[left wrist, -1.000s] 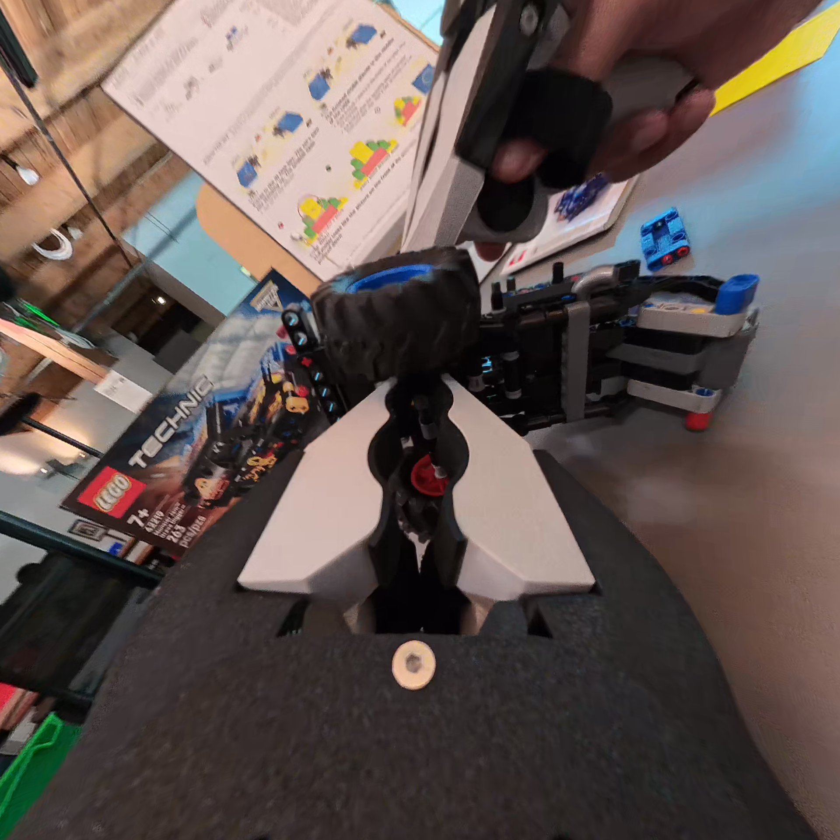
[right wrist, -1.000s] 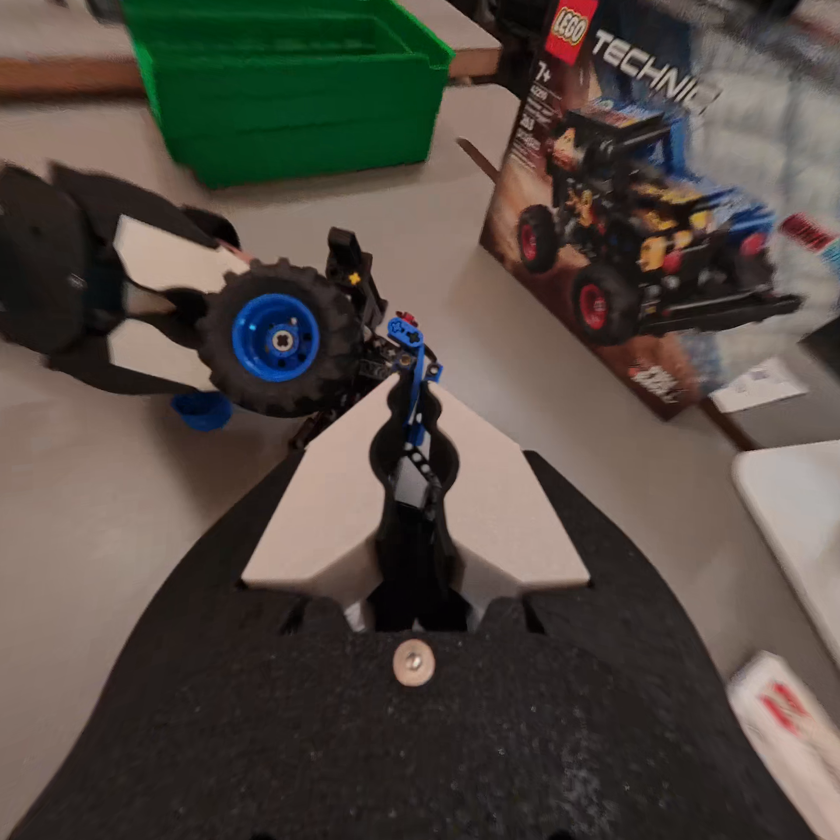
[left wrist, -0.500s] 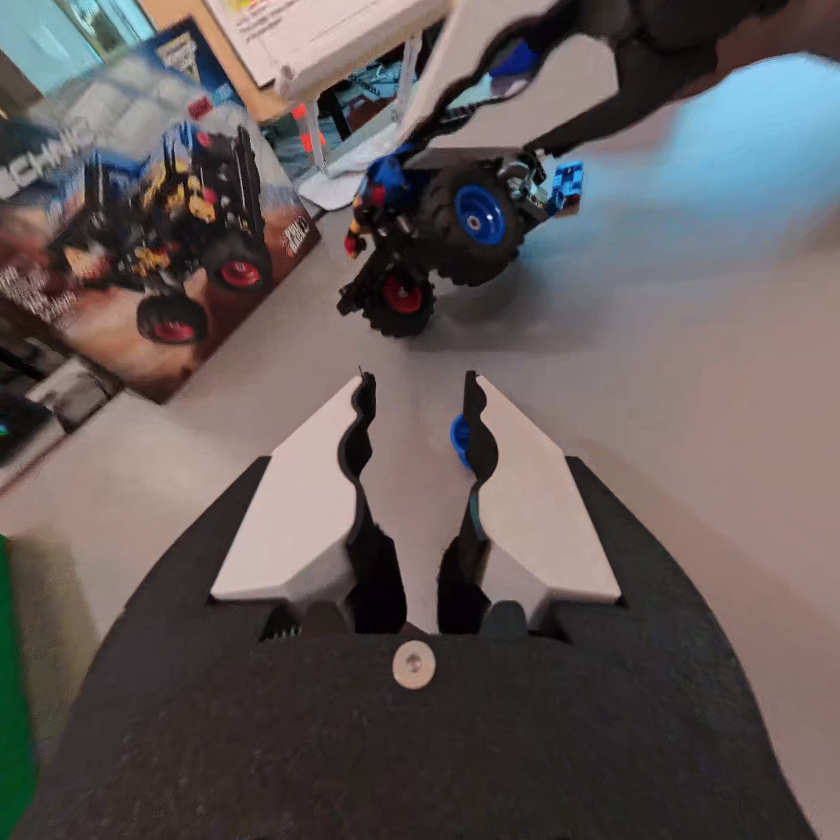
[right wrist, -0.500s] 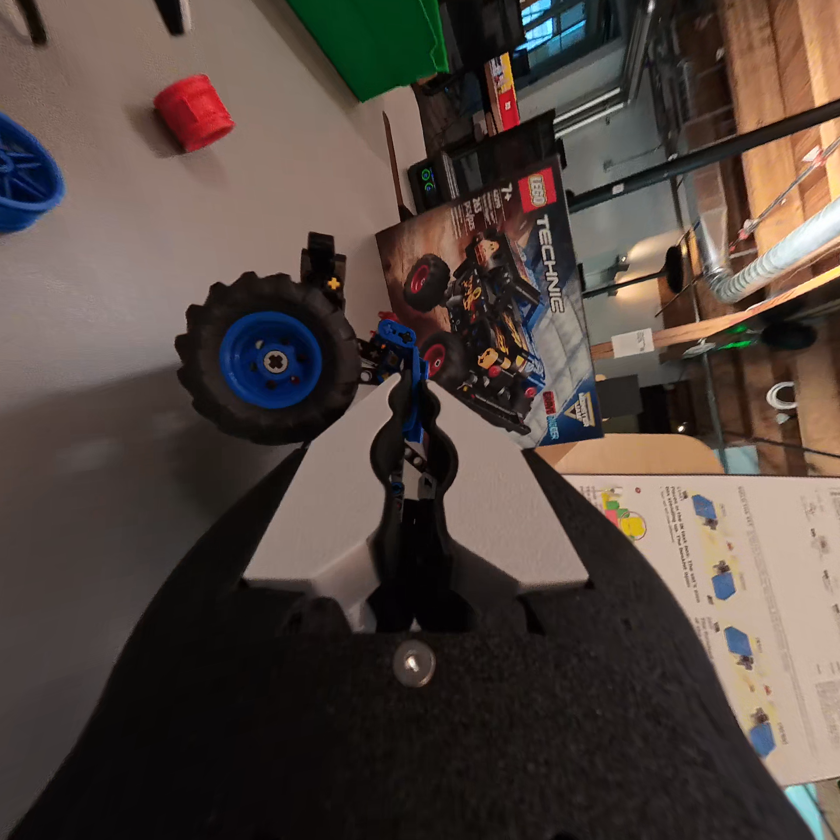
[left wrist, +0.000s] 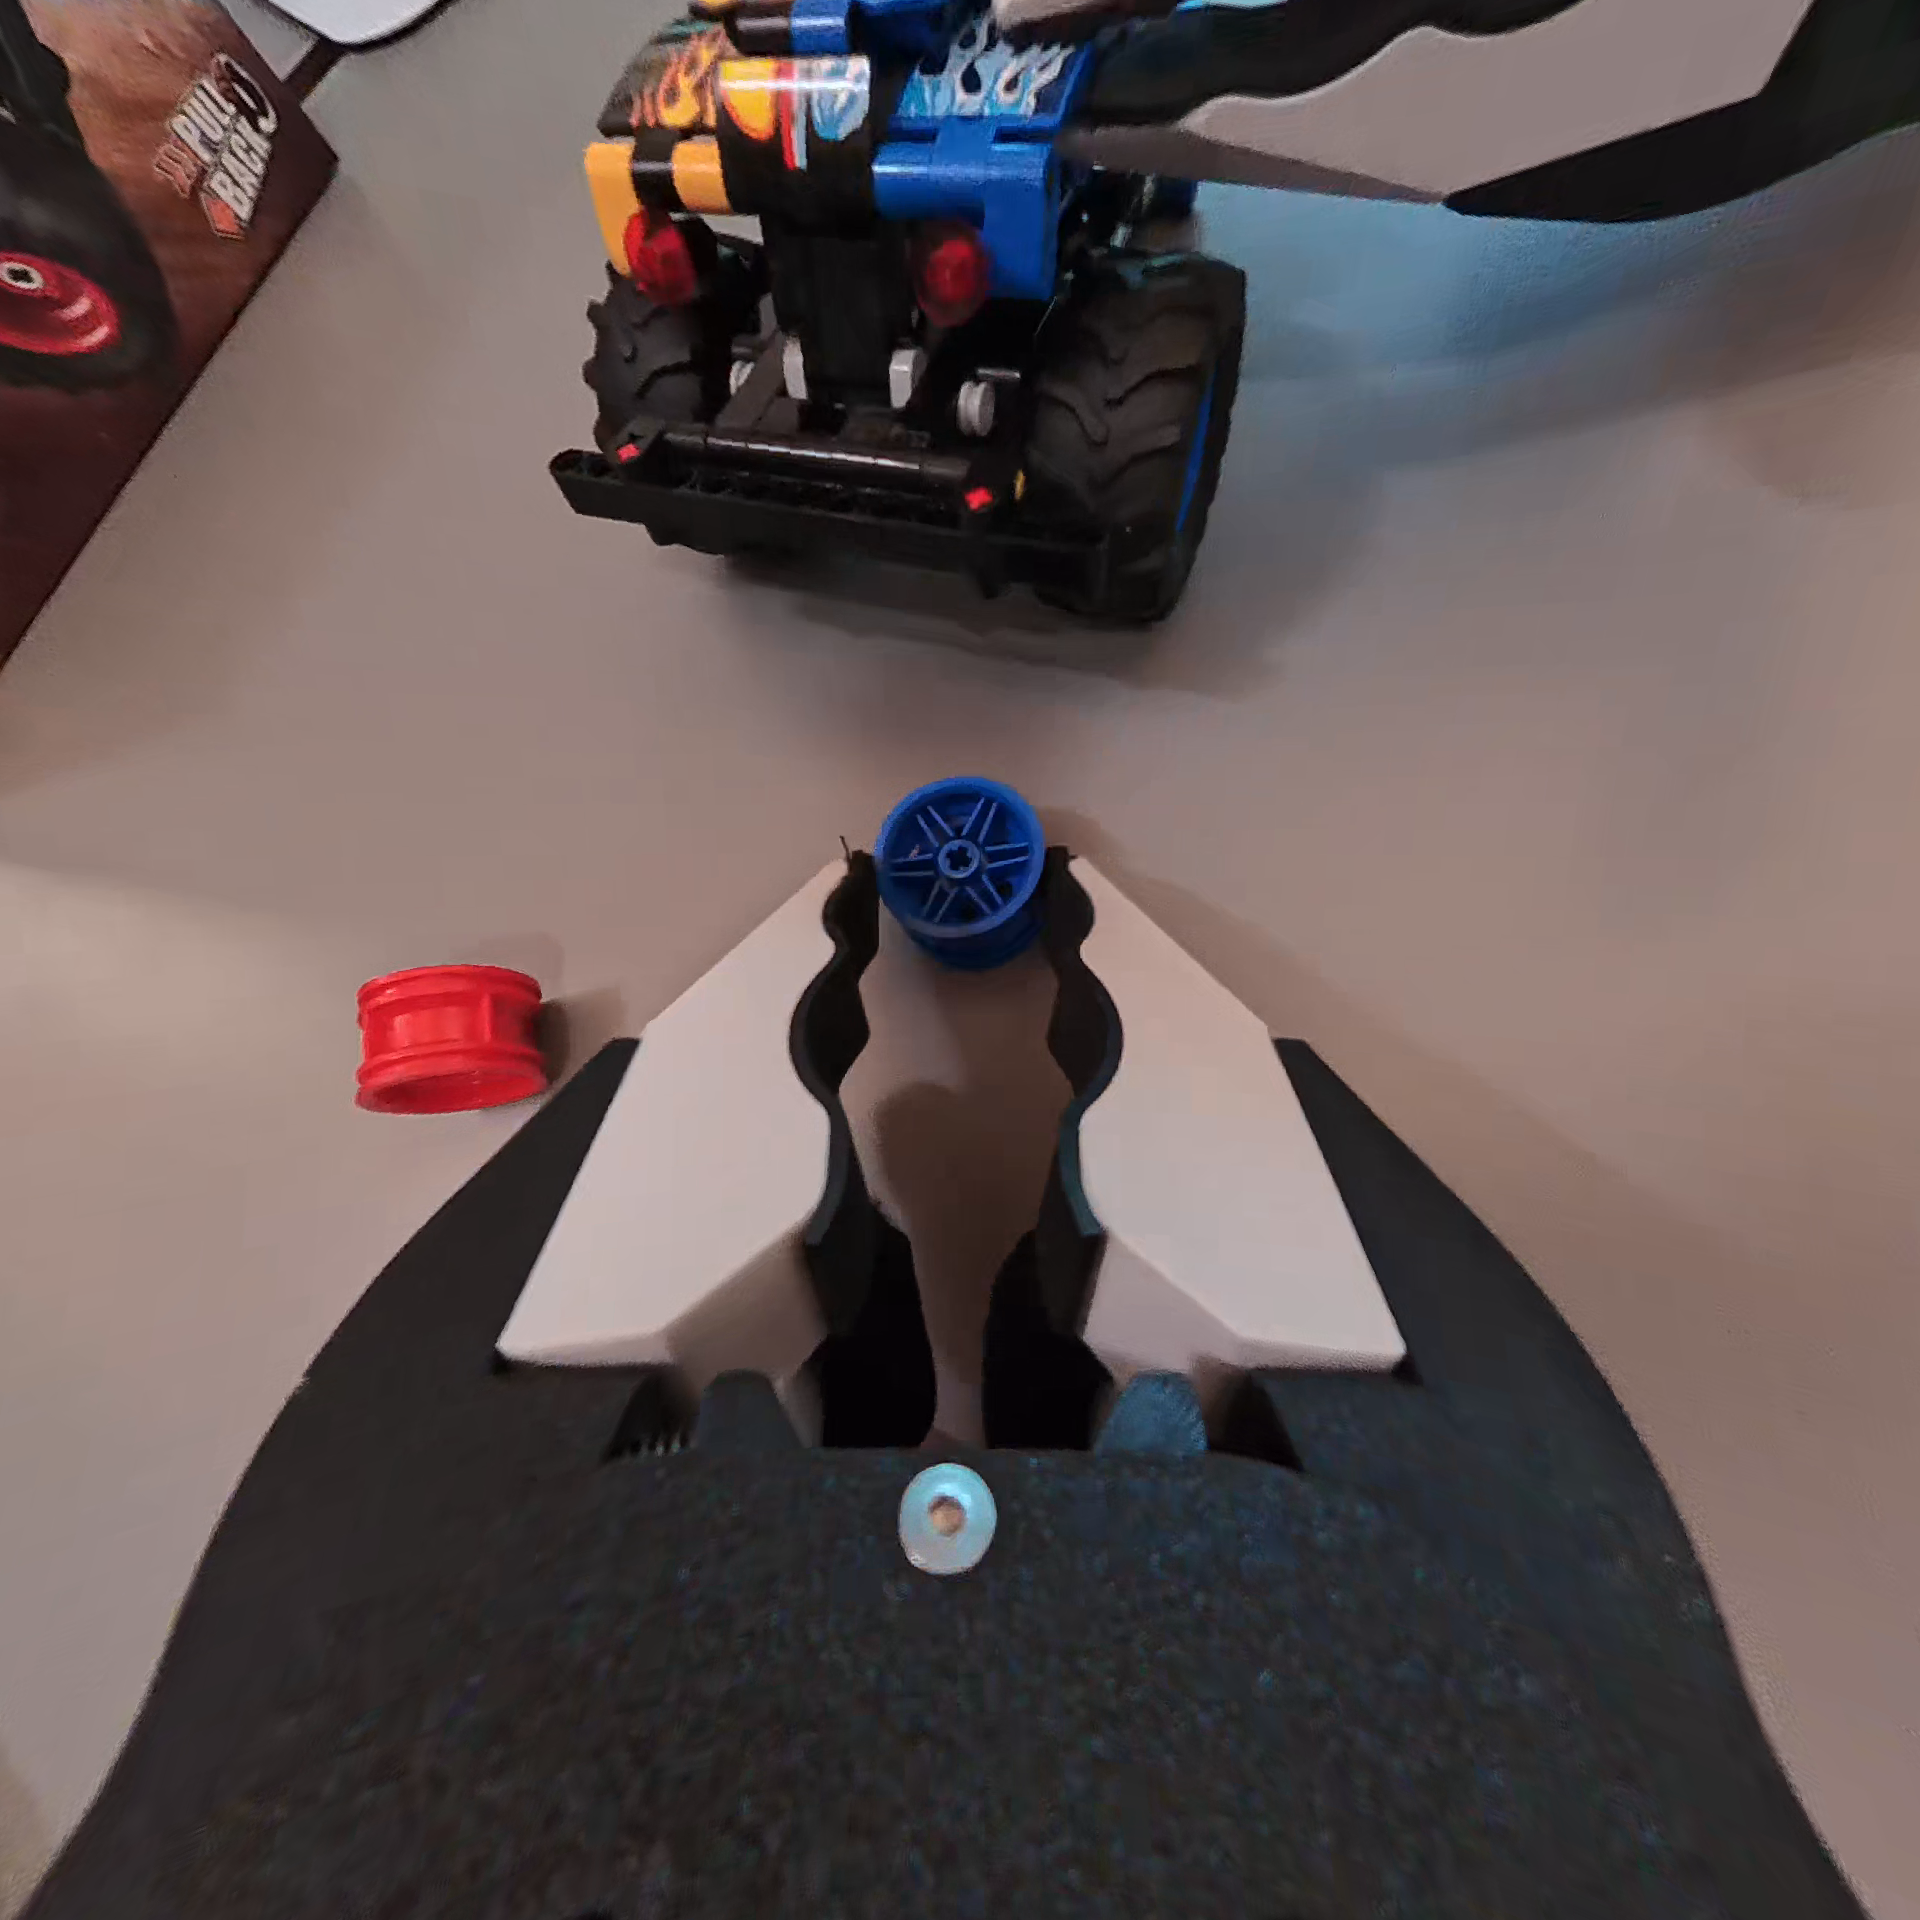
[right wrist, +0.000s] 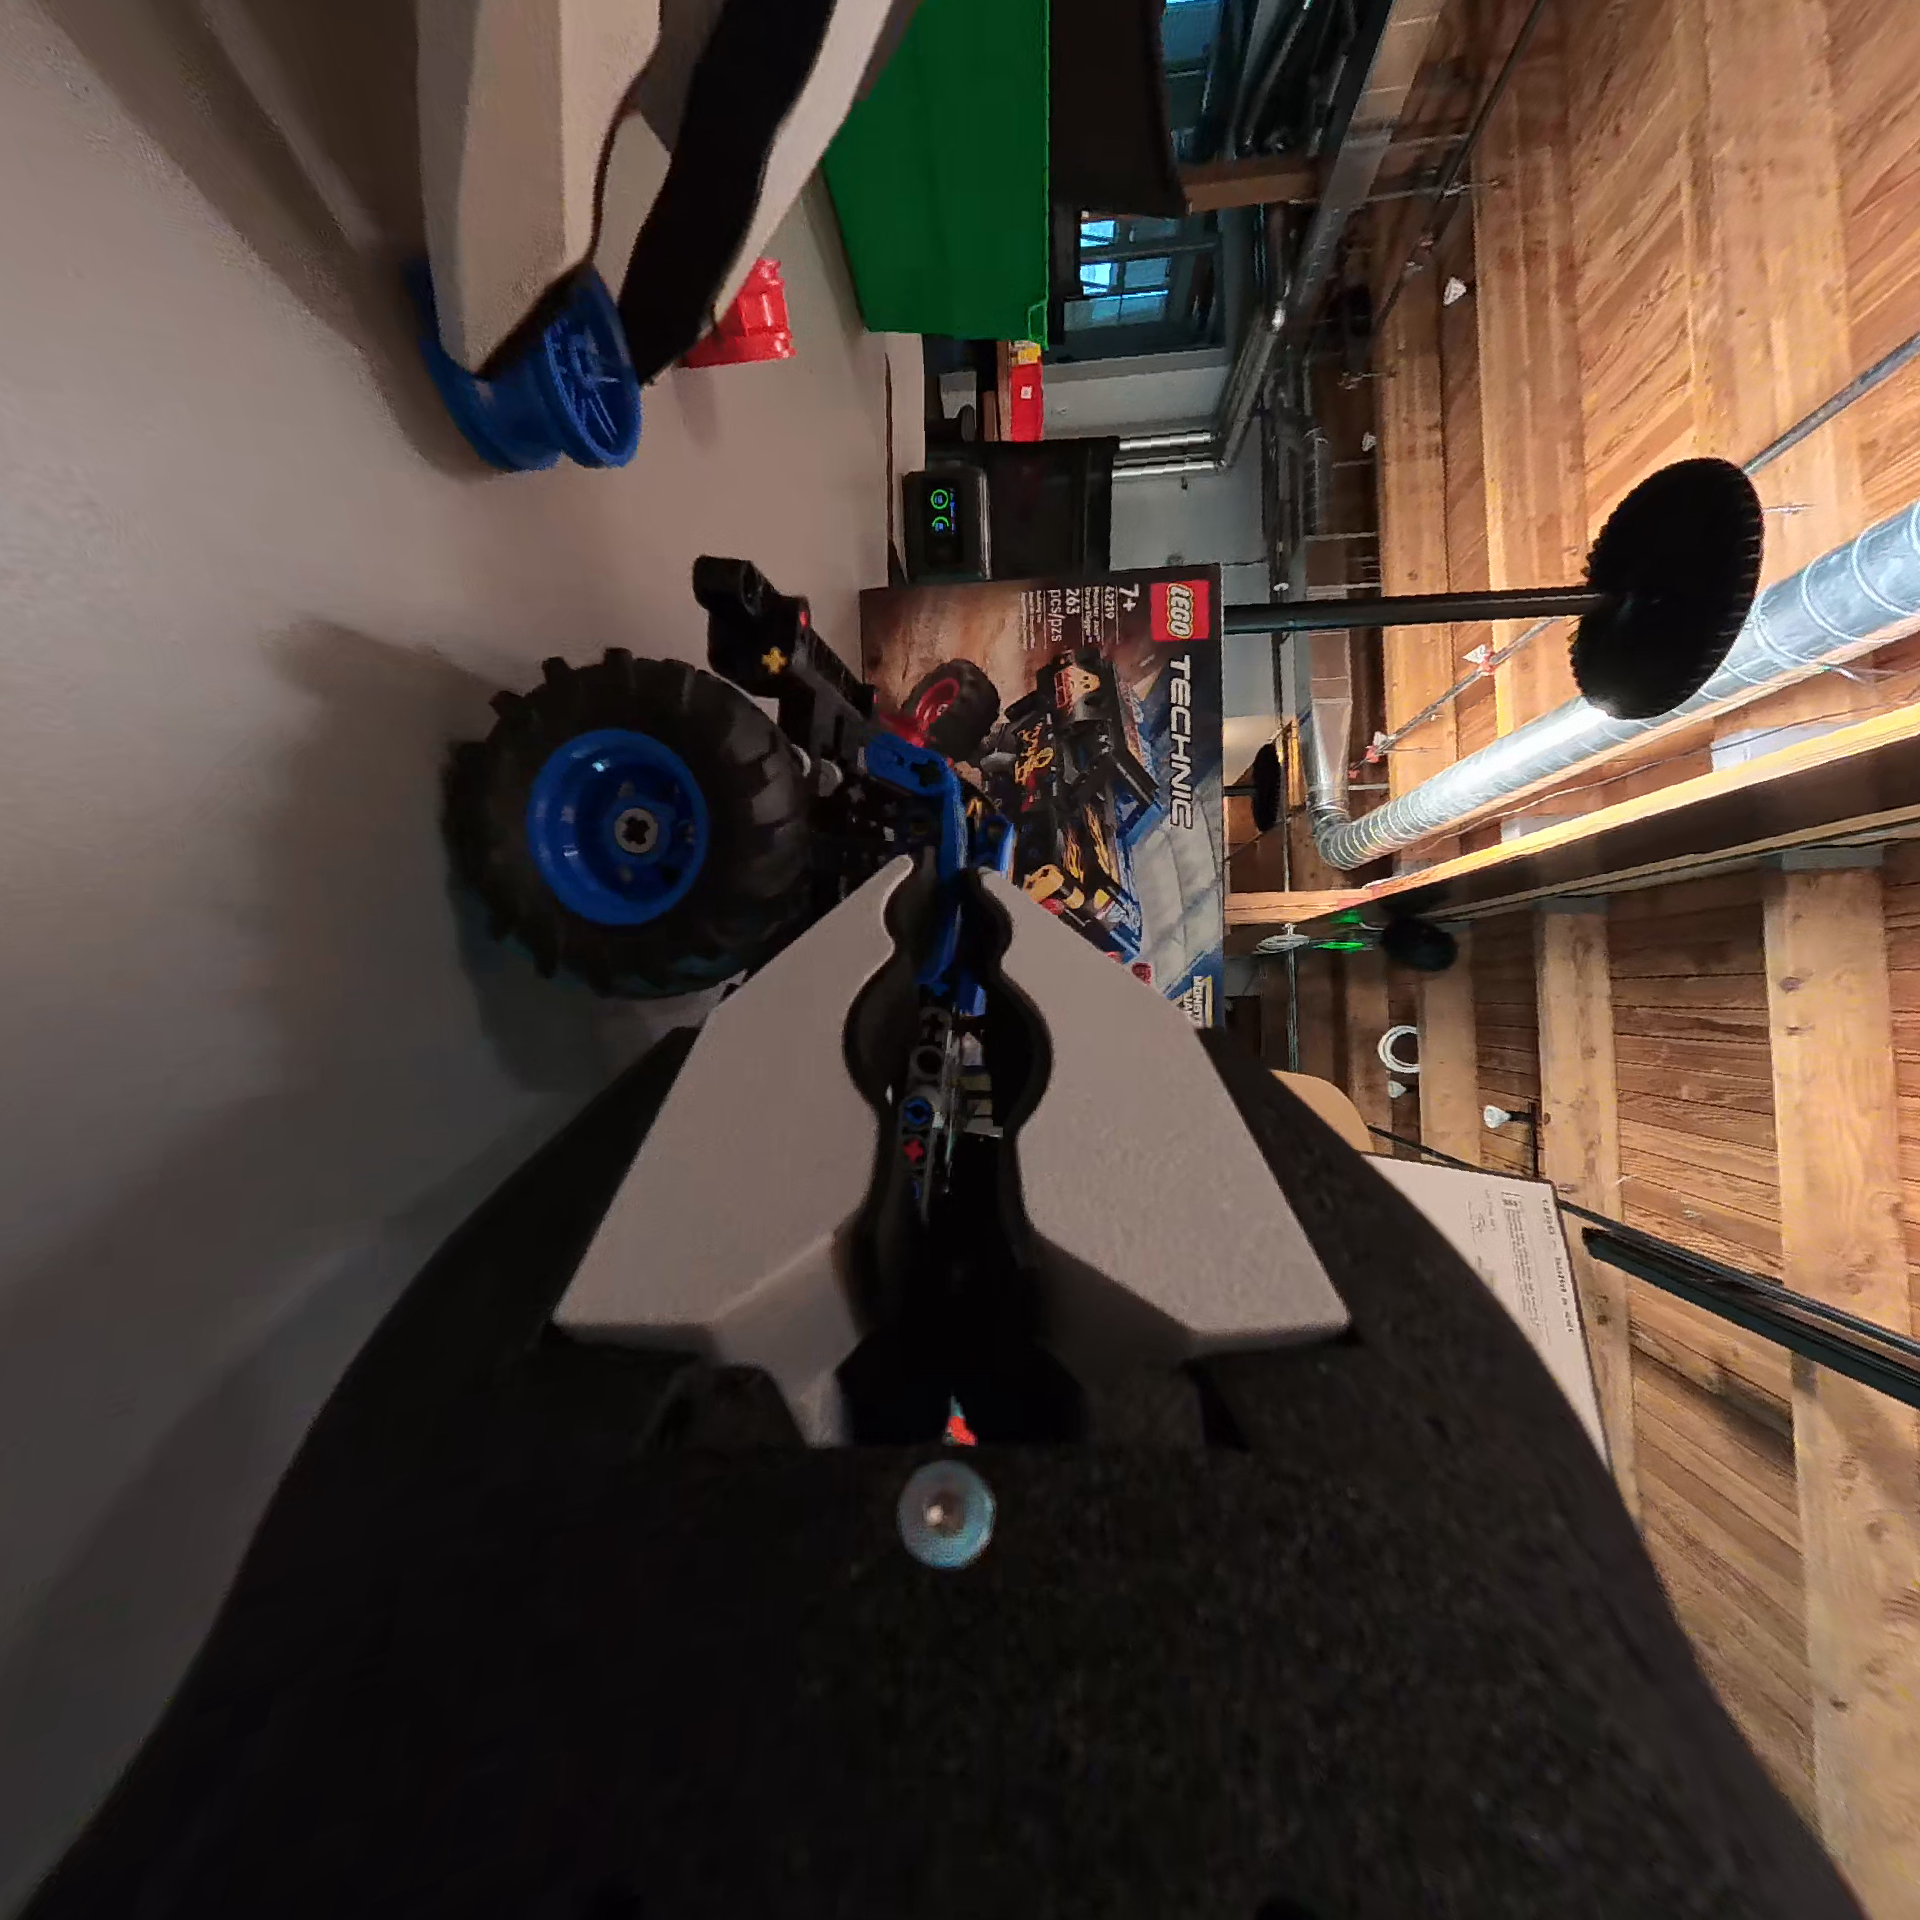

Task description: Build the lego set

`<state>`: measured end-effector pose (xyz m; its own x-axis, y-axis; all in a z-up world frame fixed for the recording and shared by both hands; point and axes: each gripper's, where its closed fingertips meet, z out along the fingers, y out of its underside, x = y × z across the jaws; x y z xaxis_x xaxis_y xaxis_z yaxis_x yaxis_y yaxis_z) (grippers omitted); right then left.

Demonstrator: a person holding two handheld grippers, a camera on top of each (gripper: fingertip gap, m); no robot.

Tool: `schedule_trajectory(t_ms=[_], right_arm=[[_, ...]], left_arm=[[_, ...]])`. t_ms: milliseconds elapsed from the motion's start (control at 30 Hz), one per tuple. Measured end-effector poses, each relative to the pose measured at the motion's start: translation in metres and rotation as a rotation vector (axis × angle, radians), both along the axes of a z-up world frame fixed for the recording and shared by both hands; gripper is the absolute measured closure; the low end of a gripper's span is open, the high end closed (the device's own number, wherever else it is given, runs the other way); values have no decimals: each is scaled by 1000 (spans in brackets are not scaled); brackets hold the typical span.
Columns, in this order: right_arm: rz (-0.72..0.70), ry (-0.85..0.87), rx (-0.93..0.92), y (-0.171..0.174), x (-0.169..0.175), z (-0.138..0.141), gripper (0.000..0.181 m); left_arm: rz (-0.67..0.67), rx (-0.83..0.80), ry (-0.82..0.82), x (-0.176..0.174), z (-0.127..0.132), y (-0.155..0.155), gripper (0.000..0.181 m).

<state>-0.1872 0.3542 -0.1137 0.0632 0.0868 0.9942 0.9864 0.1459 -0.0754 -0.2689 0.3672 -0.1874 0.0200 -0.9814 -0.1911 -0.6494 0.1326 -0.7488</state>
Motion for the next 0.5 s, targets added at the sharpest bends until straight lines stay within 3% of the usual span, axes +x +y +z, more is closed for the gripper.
schedule_trajectory(t_ms=[100, 167, 267, 333, 433, 500], right_arm=[[-10, 63, -26, 0, -1, 0, 176], [-5, 99, -41, -3, -3, 2, 171], [29, 183, -74, -15, -10, 8, 158], [71, 258, -84, -21, -17, 16, 158], [100, 358, -101, -21, -23, 25, 157], [100, 404, -114, -19, -22, 27, 158]], left_arm=[[56, 30, -19, -8, 11, 8, 151], [137, 86, -61, -33, 40, 27, 151], [350, 126, -173, -111, 109, 86, 151], [460, 91, -186, -172, 141, 128, 151], [611, 148, 36, -235, 130, 216, 151], [613, 99, 170, -239, 98, 265, 151]])
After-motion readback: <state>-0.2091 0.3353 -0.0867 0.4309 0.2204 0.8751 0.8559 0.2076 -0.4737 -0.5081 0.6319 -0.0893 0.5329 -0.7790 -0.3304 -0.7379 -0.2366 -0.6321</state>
